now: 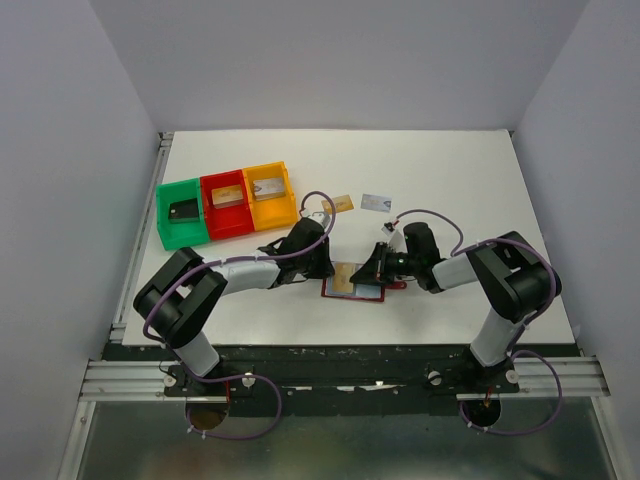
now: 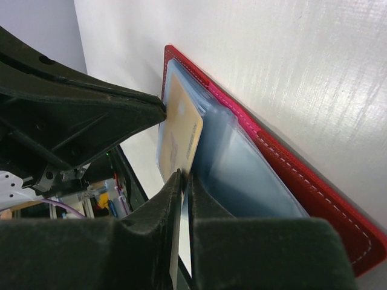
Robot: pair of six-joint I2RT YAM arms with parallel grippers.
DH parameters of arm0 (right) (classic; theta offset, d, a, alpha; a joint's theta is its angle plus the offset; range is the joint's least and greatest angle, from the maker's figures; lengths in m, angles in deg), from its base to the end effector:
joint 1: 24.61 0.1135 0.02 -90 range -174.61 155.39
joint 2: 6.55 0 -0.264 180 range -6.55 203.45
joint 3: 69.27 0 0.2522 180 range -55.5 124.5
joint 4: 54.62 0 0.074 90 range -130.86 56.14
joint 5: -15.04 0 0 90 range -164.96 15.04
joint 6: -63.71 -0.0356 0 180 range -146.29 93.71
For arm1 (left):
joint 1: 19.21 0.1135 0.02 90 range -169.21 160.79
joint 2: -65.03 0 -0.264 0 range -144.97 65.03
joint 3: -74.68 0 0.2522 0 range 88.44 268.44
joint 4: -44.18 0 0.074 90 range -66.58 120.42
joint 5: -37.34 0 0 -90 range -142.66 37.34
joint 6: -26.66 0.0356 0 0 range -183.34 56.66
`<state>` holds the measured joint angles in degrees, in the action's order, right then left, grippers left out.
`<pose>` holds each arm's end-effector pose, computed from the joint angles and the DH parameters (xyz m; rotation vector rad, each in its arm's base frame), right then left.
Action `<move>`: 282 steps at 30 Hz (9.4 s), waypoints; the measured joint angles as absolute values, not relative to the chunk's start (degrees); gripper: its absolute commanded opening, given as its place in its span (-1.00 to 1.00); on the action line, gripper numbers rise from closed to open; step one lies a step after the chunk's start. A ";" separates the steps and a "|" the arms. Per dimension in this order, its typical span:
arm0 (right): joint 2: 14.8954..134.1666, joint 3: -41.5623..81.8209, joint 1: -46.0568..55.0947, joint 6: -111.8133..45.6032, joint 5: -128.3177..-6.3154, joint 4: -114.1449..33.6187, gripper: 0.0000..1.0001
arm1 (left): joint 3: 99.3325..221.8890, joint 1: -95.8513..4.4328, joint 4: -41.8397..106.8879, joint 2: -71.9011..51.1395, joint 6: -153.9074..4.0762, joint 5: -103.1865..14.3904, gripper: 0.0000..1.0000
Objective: Take the credit cards out of the card holder
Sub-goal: Remove the credit card from the card holder.
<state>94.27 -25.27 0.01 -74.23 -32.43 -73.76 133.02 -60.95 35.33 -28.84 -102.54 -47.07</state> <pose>0.2508 0.1414 0.1005 0.0360 2.4621 1.4617 0.2374 -0.2165 0.1538 0.1062 2.4853 -0.7712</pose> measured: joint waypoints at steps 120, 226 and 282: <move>93.94 -24.81 -2.24 -74.32 -30.05 -72.54 -0.10 | 130.05 -60.95 37.03 -27.46 -104.53 -48.93 -1.00; 95.60 -23.12 -1.30 -74.54 -27.01 -72.34 -0.75 | 128.25 -62.08 40.03 -26.09 -103.67 -46.66 -1.00; 87.99 -19.30 -0.29 -67.81 -29.40 -54.33 -0.45 | 129.70 -62.56 40.66 -28.86 -106.75 -46.55 -1.00</move>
<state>87.99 -19.30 -0.29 -67.81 -29.40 -54.33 129.70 -62.56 40.66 -28.86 -106.75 -46.55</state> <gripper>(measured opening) 0.285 0.028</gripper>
